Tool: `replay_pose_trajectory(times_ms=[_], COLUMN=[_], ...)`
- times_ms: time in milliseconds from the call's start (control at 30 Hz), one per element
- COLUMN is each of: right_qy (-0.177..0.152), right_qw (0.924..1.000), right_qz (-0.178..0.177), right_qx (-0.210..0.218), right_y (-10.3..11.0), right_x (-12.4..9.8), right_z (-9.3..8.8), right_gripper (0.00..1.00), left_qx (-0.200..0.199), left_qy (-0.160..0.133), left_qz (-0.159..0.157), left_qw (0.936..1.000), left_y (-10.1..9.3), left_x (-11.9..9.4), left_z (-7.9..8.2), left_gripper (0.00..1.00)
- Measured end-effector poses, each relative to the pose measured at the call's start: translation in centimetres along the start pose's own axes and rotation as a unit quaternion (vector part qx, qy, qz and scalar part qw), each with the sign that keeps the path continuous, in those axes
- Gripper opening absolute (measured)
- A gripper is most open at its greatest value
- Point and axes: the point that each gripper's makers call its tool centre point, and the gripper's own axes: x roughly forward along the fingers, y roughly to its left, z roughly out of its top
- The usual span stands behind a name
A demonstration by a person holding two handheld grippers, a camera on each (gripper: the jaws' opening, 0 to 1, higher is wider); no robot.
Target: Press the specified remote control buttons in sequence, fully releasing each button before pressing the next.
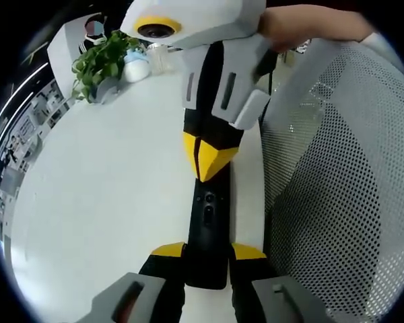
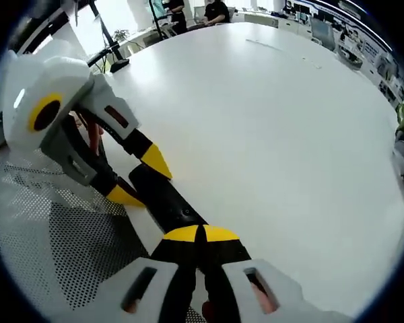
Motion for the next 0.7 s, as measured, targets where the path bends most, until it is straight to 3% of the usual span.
replay_pose_trajectory(times_ms=[400, 600, 700], right_qy=[0.004, -0.004, 0.000], right_qw=[0.9996, 0.9996, 0.9998], right_qz=[-0.009, 0.001, -0.001], right_qx=[-0.026, 0.029, 0.021], right_y=[-0.04, -0.20, -0.10], right_x=[0.06, -0.01, 0.04], right_z=[0.07, 0.06, 0.08], right_gripper=[0.00, 0.00, 0.00], left_qx=[-0.004, -0.004, -0.006], left_qy=[-0.004, -0.005, -0.005], left_qz=[0.001, 0.001, 0.001], left_qw=[1.0000, 1.0000, 1.0000], left_y=[0.02, 0.02, 0.02], left_x=[0.01, 0.03, 0.05], left_z=[0.05, 0.09, 0.10], left_gripper=[0.24, 0.24, 0.24])
